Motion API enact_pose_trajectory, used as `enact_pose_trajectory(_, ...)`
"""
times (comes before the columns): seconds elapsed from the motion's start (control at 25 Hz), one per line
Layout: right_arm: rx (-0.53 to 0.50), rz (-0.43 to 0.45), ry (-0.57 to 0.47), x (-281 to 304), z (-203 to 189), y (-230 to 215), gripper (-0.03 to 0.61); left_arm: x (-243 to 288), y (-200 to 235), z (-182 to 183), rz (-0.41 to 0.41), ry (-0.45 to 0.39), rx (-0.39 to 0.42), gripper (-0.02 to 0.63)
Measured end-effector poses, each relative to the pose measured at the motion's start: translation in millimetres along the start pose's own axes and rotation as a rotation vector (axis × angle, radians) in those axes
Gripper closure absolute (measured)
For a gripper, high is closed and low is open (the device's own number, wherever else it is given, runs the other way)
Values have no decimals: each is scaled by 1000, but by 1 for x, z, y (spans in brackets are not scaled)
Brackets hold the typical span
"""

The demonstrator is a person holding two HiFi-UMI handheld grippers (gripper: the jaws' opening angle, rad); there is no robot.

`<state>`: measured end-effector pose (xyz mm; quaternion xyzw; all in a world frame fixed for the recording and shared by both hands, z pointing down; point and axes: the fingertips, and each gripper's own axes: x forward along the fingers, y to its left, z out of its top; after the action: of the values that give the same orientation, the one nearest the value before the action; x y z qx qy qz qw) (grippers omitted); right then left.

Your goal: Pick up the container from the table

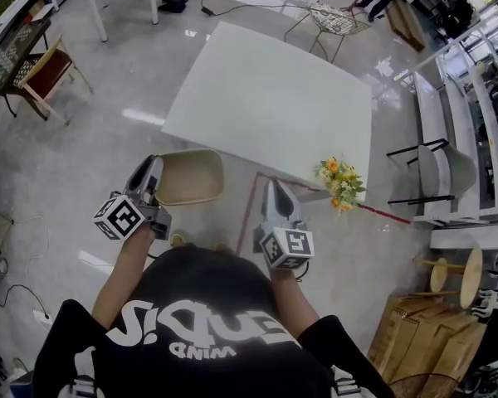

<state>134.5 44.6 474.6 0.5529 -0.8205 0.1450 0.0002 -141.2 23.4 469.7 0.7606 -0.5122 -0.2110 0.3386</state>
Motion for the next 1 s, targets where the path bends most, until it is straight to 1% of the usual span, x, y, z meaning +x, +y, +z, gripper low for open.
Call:
enact_pose_trajectory(0.56, -1, 17, -11, 2, 2, 5, 580, -4, 3, 7, 12, -10, -1, 514)
enact_pose_trajectory(0.76, -10, 21, 16, 5, 8, 12, 581, -4, 5, 10, 14, -12, -4, 514)
enact_pose_trajectory(1.0, 1, 17, -11, 8, 4, 7, 580, -1, 5, 13, 18, -11, -4, 517)
